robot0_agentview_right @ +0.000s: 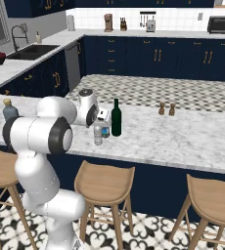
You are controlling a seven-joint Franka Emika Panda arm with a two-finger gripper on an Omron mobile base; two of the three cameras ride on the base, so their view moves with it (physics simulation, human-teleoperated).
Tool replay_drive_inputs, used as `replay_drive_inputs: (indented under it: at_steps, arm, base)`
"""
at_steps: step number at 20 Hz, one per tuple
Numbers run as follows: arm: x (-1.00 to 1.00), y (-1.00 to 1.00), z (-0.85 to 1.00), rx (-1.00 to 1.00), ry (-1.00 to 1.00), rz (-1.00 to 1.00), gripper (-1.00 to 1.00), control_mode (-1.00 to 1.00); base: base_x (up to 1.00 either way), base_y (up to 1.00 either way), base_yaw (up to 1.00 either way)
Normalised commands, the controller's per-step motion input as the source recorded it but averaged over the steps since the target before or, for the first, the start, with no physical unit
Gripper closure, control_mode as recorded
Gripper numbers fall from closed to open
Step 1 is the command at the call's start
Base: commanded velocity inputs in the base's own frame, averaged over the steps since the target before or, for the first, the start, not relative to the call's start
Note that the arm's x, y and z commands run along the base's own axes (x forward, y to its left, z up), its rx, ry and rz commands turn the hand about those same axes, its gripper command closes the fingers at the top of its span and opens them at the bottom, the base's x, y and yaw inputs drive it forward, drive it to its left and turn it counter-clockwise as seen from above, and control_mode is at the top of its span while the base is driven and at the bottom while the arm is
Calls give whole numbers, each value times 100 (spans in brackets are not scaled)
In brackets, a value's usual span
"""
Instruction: Move the plastic bottles in the middle to the plastics group, and the glass bottles in the middle to the glass group.
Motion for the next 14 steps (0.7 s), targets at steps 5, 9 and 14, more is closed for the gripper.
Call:
replay_drive_inputs:
  at_steps: [5, 9, 14]
  arm:
    - [7, 0, -12, 0, 0, 0, -100, -100]
    - [6, 0, -18, 0, 0, 0, -100, -100]
    - [4, -2, -9, 0, 0, 0, -100, -100]
  base:
    - [0, 0, 0]
    - [0, 0, 0]
    - [0, 0, 0]
